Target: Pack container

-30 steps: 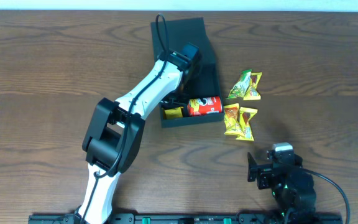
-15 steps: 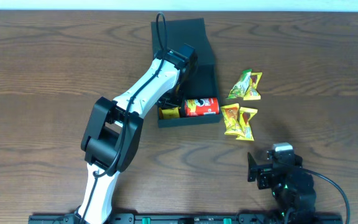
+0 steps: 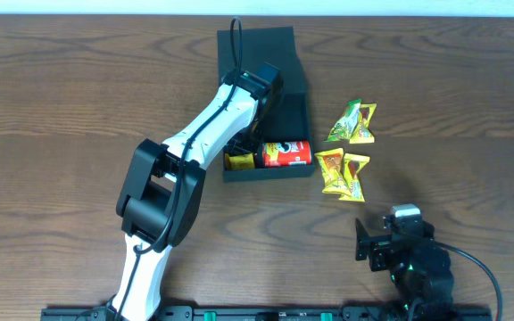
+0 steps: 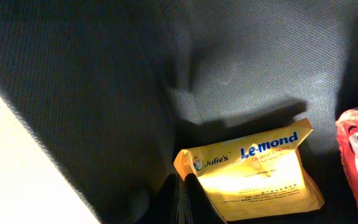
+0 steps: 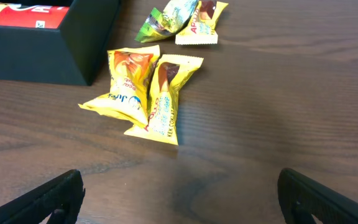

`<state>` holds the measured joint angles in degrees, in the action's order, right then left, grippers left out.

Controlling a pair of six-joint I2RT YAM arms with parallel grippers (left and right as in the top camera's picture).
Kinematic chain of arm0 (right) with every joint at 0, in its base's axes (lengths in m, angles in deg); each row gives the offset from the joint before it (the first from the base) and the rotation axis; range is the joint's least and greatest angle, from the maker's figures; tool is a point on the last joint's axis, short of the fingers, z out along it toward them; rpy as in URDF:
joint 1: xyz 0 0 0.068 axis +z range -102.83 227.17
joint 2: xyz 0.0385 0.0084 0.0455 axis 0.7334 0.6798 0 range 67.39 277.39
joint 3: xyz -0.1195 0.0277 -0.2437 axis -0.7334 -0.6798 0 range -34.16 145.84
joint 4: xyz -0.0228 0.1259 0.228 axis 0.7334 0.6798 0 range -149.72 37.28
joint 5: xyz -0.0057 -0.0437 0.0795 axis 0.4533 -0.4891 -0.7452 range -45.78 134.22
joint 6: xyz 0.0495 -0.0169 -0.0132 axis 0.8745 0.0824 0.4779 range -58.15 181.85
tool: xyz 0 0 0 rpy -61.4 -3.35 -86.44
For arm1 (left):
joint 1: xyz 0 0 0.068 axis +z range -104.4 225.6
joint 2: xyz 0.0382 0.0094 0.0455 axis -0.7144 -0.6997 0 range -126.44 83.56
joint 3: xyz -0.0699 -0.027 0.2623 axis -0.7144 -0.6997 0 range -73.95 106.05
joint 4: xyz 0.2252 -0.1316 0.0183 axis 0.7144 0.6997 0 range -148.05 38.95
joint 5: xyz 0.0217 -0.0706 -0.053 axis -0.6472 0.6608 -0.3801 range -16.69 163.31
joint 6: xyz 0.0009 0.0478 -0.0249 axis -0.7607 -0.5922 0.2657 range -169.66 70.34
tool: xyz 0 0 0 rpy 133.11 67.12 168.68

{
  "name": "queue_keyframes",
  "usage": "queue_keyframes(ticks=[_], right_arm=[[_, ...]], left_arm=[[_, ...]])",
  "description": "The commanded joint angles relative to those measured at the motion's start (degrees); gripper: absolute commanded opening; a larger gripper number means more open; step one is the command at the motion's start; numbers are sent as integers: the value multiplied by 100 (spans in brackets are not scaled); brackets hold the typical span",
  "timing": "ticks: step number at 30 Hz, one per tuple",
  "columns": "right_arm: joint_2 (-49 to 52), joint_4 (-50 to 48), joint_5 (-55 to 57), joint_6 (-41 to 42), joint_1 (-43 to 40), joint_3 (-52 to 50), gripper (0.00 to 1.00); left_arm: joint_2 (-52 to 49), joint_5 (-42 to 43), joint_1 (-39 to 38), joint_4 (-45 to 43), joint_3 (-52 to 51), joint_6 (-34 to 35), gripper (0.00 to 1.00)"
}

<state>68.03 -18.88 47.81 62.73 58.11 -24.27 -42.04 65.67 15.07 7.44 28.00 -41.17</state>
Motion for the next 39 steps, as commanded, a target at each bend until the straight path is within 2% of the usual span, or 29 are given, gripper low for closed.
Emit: queue_keyframes(ticks=[1, 17, 28, 36, 39], right_arm=[[-28, 9, 20, 61, -44, -70, 99], [-28, 9, 22, 61, -44, -70, 99], [-28, 9, 22, 61, -44, -70, 99], [-28, 9, 20, 61, -44, -70, 99], [-28, 9, 22, 61, -44, -70, 99]], left_arm=[[-13, -144, 26, 24, -24, -219, 6], [-13, -166, 26, 9, -24, -986, 6], [92, -223, 122, 140, -24, -1032, 6], [612, -151, 120, -7, -22, -1025, 6], [822, 293, -13, -39, -15, -1025, 6]])
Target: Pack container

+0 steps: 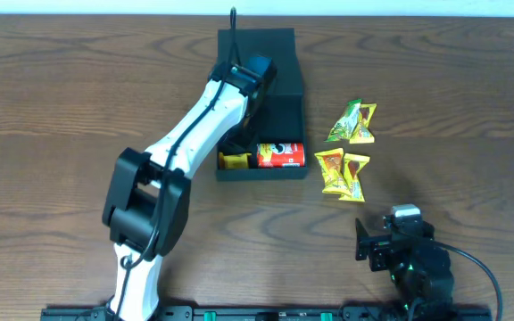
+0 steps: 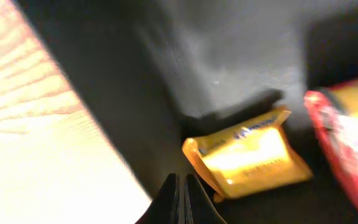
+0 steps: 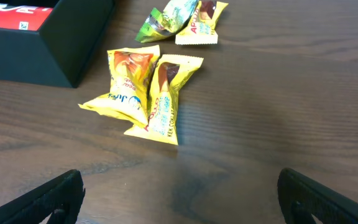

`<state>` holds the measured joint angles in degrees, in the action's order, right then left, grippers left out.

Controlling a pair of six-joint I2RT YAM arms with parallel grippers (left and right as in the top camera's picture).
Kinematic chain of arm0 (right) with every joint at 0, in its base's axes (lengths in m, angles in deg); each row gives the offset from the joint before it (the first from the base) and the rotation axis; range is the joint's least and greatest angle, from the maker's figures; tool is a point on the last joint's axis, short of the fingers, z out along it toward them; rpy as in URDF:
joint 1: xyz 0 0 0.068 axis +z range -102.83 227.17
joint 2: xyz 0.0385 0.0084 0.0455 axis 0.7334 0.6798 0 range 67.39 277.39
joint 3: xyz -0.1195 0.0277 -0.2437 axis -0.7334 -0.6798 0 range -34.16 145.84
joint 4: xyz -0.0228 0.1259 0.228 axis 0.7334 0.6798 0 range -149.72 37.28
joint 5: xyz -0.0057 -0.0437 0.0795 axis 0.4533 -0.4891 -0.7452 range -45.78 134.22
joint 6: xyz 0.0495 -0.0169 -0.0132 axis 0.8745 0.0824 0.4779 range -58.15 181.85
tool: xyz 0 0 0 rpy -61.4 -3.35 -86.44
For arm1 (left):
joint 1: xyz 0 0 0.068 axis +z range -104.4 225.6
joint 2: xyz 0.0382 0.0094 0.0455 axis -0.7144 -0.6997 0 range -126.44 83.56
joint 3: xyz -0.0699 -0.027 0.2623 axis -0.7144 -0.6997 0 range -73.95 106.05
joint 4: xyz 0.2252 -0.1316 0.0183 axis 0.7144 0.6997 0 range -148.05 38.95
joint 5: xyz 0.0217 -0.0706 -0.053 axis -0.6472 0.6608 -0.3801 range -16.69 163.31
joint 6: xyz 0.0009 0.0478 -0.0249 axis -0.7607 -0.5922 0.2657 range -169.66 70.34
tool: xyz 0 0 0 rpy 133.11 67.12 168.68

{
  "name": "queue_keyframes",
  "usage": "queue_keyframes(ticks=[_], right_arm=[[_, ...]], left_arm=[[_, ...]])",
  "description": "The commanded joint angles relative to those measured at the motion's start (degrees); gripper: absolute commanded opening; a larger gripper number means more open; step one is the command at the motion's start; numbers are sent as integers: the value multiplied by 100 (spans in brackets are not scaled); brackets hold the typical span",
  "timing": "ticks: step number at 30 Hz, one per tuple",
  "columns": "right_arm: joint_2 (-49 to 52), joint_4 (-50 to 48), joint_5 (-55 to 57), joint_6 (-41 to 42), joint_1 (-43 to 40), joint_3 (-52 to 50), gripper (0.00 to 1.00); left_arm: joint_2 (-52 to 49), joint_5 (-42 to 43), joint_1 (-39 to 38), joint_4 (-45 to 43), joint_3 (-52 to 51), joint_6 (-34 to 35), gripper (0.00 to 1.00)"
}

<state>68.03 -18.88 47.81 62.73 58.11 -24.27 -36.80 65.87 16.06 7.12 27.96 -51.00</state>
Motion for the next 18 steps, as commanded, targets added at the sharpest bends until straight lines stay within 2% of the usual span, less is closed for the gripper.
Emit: queue_keyframes(ticks=[1, 4, 7, 13, 18], right_arm=[[-28, 9, 20, 61, -44, -70, 99], [-28, 9, 22, 61, -44, -70, 99], [-28, 9, 22, 61, -44, -70, 99], [-28, 9, 22, 61, -44, -70, 99], [-28, 9, 22, 61, -44, -70, 99]], left_arm=[[398, 490, -170, -26, -11, -37, 6], [739, 632, -275, -103, 15, -42, 6], [1281, 317, -227, -136, 129, -44, 6], [2688, 319, 286, -133, 181, -256, 6], [3375, 345, 658, -2, 181, -114, 6]])
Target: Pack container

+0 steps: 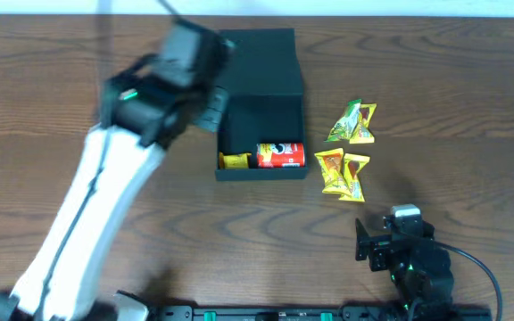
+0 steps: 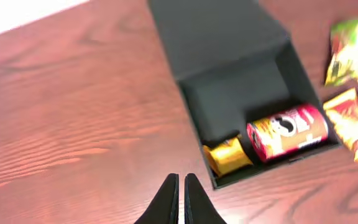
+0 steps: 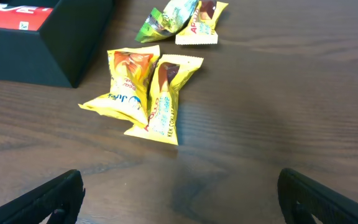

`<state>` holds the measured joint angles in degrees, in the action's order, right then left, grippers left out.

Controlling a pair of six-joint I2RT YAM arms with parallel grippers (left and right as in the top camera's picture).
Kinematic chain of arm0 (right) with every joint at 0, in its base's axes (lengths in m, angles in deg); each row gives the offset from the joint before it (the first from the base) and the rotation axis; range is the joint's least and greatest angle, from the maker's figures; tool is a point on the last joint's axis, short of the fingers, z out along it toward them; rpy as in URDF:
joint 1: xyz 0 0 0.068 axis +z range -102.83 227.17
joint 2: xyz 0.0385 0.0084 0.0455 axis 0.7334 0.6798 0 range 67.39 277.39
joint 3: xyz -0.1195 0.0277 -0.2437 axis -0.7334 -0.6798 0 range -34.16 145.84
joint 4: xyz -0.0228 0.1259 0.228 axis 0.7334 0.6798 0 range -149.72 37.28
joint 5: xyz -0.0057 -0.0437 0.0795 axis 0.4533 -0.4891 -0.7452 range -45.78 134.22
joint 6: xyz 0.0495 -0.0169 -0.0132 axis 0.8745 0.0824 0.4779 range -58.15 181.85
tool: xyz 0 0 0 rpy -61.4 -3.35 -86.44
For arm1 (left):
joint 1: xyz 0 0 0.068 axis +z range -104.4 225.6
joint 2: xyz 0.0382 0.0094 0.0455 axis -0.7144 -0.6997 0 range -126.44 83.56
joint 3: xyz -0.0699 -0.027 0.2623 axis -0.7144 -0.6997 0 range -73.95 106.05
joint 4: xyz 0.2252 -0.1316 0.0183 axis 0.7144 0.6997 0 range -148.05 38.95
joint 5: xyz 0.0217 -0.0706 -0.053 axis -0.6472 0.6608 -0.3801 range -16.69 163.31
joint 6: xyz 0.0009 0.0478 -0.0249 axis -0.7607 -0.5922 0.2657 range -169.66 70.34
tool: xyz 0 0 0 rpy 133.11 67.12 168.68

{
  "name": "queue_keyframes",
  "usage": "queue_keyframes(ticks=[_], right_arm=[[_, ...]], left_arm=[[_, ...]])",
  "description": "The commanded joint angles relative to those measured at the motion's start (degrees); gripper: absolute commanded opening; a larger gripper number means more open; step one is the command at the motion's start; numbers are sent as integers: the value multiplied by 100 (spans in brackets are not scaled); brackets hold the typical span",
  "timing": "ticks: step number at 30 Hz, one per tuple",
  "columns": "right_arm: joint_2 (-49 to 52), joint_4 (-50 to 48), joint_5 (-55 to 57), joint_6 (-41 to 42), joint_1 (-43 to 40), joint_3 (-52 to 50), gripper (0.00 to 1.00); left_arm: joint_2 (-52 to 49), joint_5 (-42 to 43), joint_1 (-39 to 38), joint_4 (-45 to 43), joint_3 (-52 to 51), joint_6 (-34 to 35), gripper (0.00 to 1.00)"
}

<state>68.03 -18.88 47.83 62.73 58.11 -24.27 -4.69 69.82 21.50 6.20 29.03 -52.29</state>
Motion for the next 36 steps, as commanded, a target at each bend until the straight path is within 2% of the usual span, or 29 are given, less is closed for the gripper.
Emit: queue_keyframes(ticks=[1, 7, 14, 15, 16, 18, 24, 27, 28, 29, 31, 33, 36], right_arm=[[-28, 9, 20, 61, -44, -70, 99], [-28, 9, 20, 61, -44, -70, 99], [-28, -142, 20, 59, -44, -70, 99], [-28, -289, -4, 85, -44, -70, 99], [-28, -584, -125, 262, -42, -70, 99], [-28, -1115, -581, 1047, -42, -70, 99], [-28, -1792, -2771, 3768, -42, -70, 99], [-26, -1928, -3106, 5298, -42, -70, 99], [-28, -1996, -3117, 5783, -42, -70, 99], [-28, -2146, -3082, 6074, -42, -70, 99], [-26, -3161, -2927, 5635, -50, -70, 98], [28, -4194, -2533, 5451, -129, -46, 88], [625, -4511, -2374, 5543, -474, 339, 89]], left_arm=[[256, -50, 181, 164, 74, 90, 6], [629, 778, 516, 446, 68, 136, 6], [658, 1075, 522, 426, 68, 136, 7], [658, 1152, 522, 437, 68, 133, 17], [658, 1198, 522, 455, 68, 133, 32], [658, 1211, 522, 468, 68, 133, 47], [656, 1421, 522, 452, 68, 138, 79], [651, 1582, 522, 411, 68, 157, 88], [651, 1582, 522, 387, 68, 155, 96], [649, 1580, 522, 358, 68, 155, 96], [638, 1580, 533, 297, 68, 155, 95], [614, 1578, 546, 282, 68, 153, 95], [581, 1574, 584, 273, 68, 144, 95]])
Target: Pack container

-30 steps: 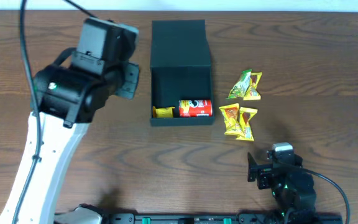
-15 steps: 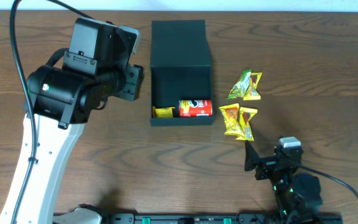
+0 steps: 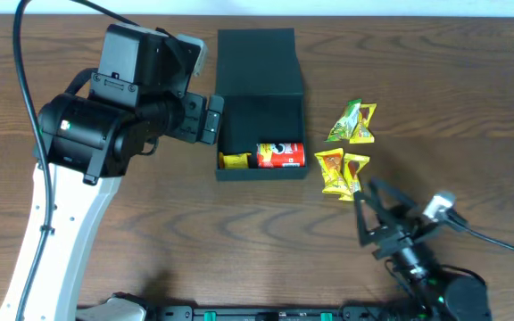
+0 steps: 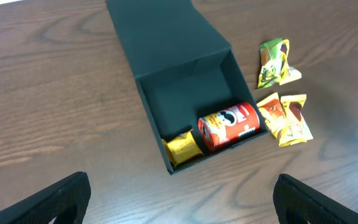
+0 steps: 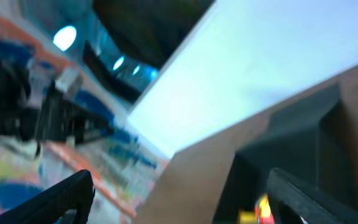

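The black box lies open, its lid folded flat behind it. At its near end lie a red chips can and a yellow biscuit packet. Loose on the table to its right are a green-and-yellow pair of snack packets and a yellow pair. My left gripper hangs open and empty, high above the table in front of the box. Near the front right, my right gripper is open, raised and tilted. Its own view is blurred, with the box dim.
The raised left arm covers the table left of the box in the overhead view. Bare wooden tabletop surrounds the box. The right arm's base and cable sit at the front right edge.
My left gripper was shut over the box's left side; it is now open and farther from the table. My right gripper has left its resting pose, lifted and tilted up.
My left gripper was shut inside the box beside the yellow biscuit packet. Then it was still there and the box lay slightly farther left. After that it was shut, up out of the box, and now it stands open. My right arm stayed still until now.
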`<state>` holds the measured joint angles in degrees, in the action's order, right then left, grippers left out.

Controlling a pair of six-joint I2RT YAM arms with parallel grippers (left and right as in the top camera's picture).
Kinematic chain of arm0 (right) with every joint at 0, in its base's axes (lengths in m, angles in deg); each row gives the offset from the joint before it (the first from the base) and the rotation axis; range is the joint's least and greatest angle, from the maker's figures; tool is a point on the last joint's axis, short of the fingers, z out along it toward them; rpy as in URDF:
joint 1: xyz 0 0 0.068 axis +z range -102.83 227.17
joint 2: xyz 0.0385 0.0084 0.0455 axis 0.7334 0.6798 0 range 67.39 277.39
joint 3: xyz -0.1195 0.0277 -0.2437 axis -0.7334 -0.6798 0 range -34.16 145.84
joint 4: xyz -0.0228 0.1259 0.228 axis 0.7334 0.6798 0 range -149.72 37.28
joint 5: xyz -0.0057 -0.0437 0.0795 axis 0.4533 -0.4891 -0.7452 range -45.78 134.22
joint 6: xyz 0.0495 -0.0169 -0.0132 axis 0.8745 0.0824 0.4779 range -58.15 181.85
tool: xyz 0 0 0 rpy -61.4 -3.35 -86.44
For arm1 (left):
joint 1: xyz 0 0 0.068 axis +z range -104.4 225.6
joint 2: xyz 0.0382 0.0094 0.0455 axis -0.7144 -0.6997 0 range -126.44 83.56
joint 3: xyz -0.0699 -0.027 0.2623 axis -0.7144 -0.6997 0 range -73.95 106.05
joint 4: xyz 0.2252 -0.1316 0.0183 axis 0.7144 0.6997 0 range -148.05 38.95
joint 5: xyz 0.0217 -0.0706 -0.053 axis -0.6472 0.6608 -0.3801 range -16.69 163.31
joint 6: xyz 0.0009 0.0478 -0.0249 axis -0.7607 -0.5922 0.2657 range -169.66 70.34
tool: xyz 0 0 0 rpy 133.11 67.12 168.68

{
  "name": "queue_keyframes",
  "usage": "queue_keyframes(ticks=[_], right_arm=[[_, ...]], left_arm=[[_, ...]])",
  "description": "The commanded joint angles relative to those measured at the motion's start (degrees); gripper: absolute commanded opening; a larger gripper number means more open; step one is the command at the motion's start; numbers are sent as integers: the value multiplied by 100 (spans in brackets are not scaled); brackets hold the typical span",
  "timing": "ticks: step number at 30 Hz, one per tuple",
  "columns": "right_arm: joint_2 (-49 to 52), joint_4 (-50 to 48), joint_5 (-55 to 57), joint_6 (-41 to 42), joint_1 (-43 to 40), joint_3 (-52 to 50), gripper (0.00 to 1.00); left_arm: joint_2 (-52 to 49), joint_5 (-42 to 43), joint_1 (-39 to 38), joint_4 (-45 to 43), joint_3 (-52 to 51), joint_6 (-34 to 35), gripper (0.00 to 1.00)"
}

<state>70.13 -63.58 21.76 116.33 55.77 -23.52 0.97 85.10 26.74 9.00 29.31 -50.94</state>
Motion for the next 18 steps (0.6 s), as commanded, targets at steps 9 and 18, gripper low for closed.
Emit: queue_keyframes(ticks=[9, 18], right_arm=[[4586, 1320, -1104, -2260, -1027, 3716, 96], [8690, 4953, 332, -3187, -767, 7471, 80]], left_arm=[[-173, 7, 365, -20, 39, -4, 95], [-581, 0, 610, 92, 39, -4, 95]])
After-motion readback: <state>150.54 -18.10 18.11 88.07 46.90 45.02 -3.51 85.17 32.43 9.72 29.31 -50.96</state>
